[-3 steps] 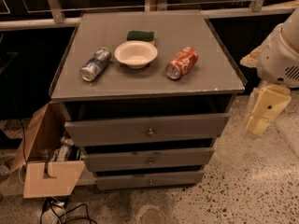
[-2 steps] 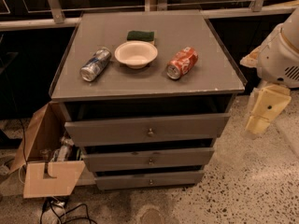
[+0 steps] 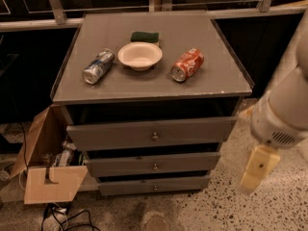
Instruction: Open bottom drawer
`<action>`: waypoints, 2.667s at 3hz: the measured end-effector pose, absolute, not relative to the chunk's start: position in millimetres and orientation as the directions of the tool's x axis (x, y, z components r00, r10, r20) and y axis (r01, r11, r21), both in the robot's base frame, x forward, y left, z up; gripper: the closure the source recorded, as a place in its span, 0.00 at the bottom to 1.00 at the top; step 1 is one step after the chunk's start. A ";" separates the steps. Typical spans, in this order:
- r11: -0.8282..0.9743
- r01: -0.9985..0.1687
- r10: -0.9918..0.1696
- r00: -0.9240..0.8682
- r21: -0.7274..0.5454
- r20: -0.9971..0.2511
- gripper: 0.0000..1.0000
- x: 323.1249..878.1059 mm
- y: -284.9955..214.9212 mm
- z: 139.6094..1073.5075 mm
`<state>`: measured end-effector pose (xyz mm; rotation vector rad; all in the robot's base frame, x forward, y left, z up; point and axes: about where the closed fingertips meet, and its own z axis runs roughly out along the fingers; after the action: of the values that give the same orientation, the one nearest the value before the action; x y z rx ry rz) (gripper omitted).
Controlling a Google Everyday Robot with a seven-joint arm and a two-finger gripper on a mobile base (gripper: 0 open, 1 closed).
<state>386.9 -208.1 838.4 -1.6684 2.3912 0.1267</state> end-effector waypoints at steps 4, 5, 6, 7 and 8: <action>0.428 -0.891 -0.863 -0.452 0.150 -0.227 0.00 370.0 -212.7 677.2; 0.465 -0.863 -0.832 -0.502 0.195 -0.238 0.00 380.5 -215.6 628.3; 0.466 -0.863 -0.831 -0.503 0.197 -0.237 0.00 380.2 -215.6 627.0; 0.479 -0.851 -0.823 -0.521 0.216 -0.227 0.00 382.1 -217.9 596.0; 0.497 -0.831 -0.795 -0.551 0.250 -0.252 0.00 389.1 -220.7 558.7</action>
Offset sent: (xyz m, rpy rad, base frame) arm -0.0143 0.0008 -0.0622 0.0389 0.1112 -0.0323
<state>389.1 -220.7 558.7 -1.4326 2.6273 0.5260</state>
